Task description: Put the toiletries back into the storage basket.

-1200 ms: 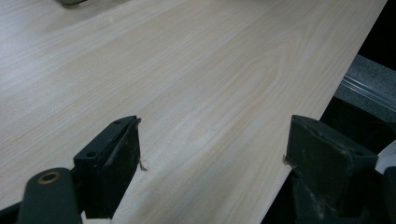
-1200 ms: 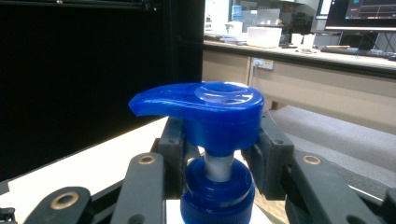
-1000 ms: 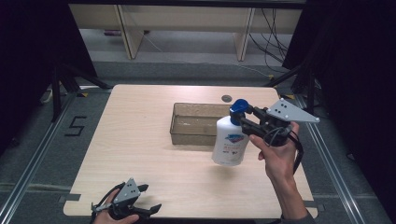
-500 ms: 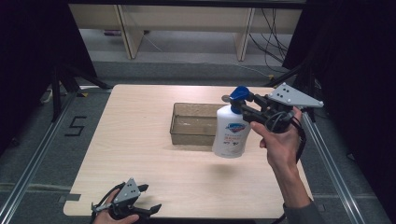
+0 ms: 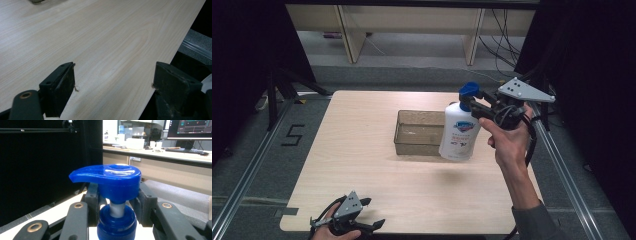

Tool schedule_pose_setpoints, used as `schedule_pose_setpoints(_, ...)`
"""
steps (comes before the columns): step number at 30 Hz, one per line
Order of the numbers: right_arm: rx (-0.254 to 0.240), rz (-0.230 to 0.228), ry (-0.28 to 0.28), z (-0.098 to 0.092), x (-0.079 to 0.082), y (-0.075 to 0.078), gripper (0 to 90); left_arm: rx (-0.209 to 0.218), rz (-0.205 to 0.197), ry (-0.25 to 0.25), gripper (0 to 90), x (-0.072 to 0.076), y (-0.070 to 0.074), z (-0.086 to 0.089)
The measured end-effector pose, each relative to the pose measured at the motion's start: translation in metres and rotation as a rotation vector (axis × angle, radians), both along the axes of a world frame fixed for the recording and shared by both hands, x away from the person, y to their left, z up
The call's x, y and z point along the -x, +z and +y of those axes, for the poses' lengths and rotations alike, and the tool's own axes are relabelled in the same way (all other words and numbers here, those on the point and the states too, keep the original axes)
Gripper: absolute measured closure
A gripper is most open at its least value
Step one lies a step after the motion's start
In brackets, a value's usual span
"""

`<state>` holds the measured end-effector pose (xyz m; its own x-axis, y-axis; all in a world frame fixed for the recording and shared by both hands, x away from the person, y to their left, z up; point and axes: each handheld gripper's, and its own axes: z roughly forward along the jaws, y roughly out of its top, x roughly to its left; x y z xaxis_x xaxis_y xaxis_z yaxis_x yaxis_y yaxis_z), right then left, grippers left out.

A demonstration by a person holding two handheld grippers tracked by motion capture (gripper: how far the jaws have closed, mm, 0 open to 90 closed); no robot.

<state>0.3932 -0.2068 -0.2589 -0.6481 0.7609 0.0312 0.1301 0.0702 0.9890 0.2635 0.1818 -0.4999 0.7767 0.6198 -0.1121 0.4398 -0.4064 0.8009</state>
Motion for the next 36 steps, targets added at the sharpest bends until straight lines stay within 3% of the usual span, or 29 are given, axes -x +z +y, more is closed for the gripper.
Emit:
schedule_pose_setpoints(8,-0.014,-0.016,-0.025,0.001,-0.017,0.007,61.4,-0.004,-0.005,-0.006,17.3,0.0,0.0,0.0)
schedule_pose_setpoints(15,-0.026,0.005,-0.045,0.0,-0.031,0.008,61.4,0.004,-0.002,-0.006,17.1,0.0,-0.001,-0.001)
schedule_pose_setpoints(22,-0.024,0.001,-0.063,0.001,-0.046,0.002,61.4,-0.009,-0.008,-0.013,17.2,0.0,-0.001,0.0)
schedule_pose_setpoints(23,-0.017,-0.004,-0.071,0.0,-0.048,0.001,61.4,0.007,-0.004,-0.006,17.2,0.001,-0.001,-0.001)
schedule_pose_setpoints(24,-0.014,0.003,-0.069,0.001,-0.049,0.0,61.4,-0.014,-0.009,-0.015,17.2,0.0,-0.001,0.0)
schedule_pose_setpoints(29,-0.015,0.007,-0.07,0.002,-0.057,-0.003,61.3,0.007,-0.004,-0.006,17.2,0.0,-0.001,-0.001)
schedule_pose_setpoints(36,-0.02,0.023,-0.071,0.004,-0.064,-0.008,61.4,0.001,-0.004,-0.011,17.2,0.0,-0.001,0.0)
